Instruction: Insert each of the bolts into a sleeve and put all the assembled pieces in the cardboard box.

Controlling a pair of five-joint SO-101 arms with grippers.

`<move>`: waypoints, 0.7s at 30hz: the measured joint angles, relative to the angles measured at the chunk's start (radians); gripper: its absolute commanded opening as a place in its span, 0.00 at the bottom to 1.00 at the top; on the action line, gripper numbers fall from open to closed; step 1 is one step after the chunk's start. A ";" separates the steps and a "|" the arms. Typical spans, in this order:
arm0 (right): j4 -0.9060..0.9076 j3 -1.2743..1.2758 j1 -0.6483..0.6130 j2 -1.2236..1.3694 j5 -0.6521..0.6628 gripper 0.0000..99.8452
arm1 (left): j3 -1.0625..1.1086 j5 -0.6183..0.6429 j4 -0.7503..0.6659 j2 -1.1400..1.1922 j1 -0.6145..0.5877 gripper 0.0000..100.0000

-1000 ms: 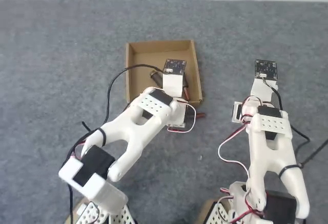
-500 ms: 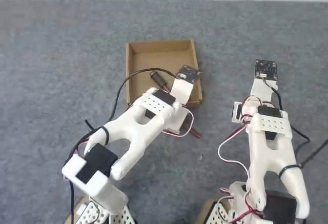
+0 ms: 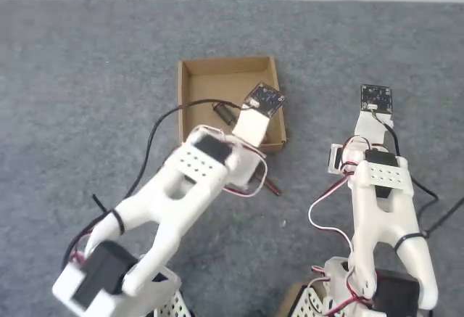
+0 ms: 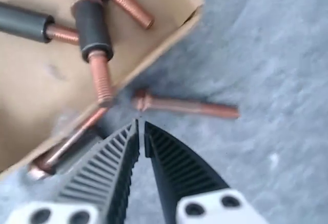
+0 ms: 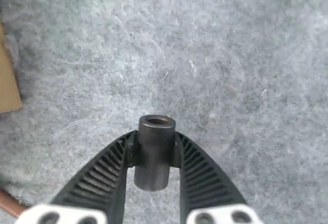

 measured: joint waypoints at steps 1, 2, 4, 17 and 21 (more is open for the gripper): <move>0.000 0.000 0.000 0.000 0.000 0.01 | 0.032 0.035 -0.044 -0.012 0.012 0.01; 0.000 0.000 0.000 0.000 0.000 0.01 | 0.068 0.069 -0.094 -0.023 0.023 0.01; 0.000 0.000 0.000 0.000 0.000 0.01 | 0.137 0.123 -0.199 -0.040 0.040 0.01; 0.000 0.000 -0.012 0.000 0.000 0.01 | 0.224 0.482 -0.284 -0.071 0.040 0.17; 0.000 0.000 -0.018 0.000 0.000 0.01 | 0.224 0.583 -0.278 -0.071 0.040 0.17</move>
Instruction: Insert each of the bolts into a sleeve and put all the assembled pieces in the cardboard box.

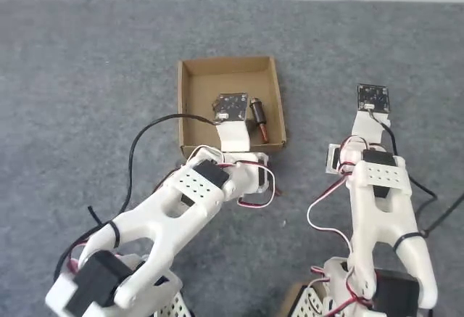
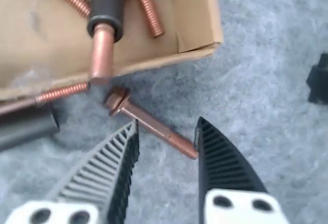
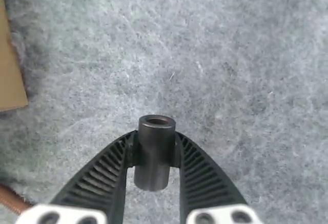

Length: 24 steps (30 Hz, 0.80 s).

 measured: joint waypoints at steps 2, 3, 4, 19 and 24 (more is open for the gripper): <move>0.000 0.000 -0.002 0.000 0.000 0.01 | 0.000 0.052 0.000 0.000 0.000 0.17; 0.000 0.000 0.002 0.000 0.000 0.01 | 0.000 0.072 0.000 0.000 0.000 0.17; 0.000 0.000 0.003 0.000 0.000 0.01 | 0.000 0.091 0.000 0.000 0.000 0.17; 0.000 0.000 0.003 0.000 0.000 0.01 | -0.095 0.161 0.000 0.221 -0.003 0.17; 0.000 0.000 0.003 0.000 0.000 0.01 | -0.133 0.193 0.000 0.262 -0.046 0.17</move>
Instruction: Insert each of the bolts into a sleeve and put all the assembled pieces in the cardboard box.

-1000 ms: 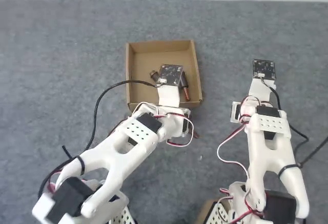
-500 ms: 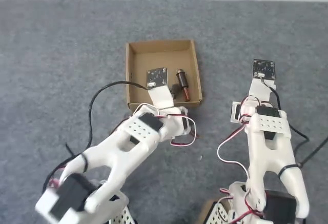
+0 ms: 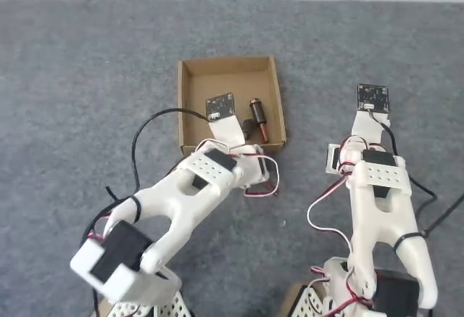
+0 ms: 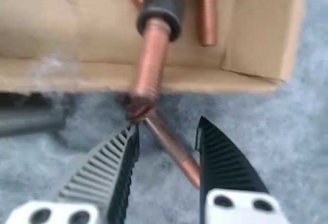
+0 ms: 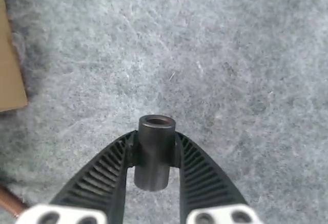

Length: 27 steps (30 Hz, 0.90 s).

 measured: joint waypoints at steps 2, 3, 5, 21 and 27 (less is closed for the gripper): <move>0.000 0.000 0.000 0.000 0.000 0.01 | -0.017 0.000 0.000 0.041 -0.005 0.17; 0.000 0.000 0.000 0.000 0.000 0.01 | -0.029 0.000 0.006 0.058 -0.006 0.17; 0.000 0.000 0.000 0.000 0.000 0.01 | -0.061 0.000 0.035 0.081 -0.006 0.17; 0.000 0.000 -0.002 0.000 0.000 0.01 | -0.110 -0.123 0.097 0.101 0.025 0.01; 0.000 0.000 0.000 0.000 0.000 0.01 | -0.198 -0.292 0.292 0.103 0.044 0.01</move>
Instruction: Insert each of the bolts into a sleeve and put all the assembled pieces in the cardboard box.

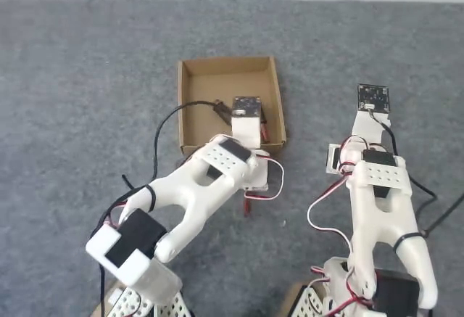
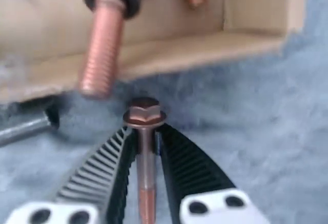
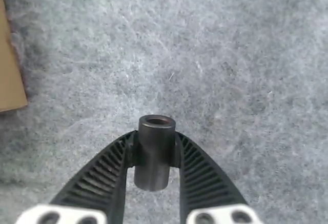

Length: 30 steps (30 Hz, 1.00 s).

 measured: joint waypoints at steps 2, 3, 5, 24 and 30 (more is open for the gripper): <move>0.000 0.000 0.000 0.000 0.000 0.01 | -0.048 -0.095 0.094 0.000 0.000 0.01; 0.000 0.000 0.000 0.000 0.000 0.01 | -0.064 -0.147 0.132 0.000 -0.002 0.01; 0.000 0.000 0.000 0.000 0.000 0.01 | -0.080 -0.242 0.167 0.000 -0.018 0.01; 0.000 0.000 0.000 0.000 0.000 0.01 | -0.092 -0.302 0.138 0.015 -0.075 0.10; 0.000 0.000 0.000 0.000 0.000 0.01 | -0.109 -0.368 0.222 0.015 -0.075 0.10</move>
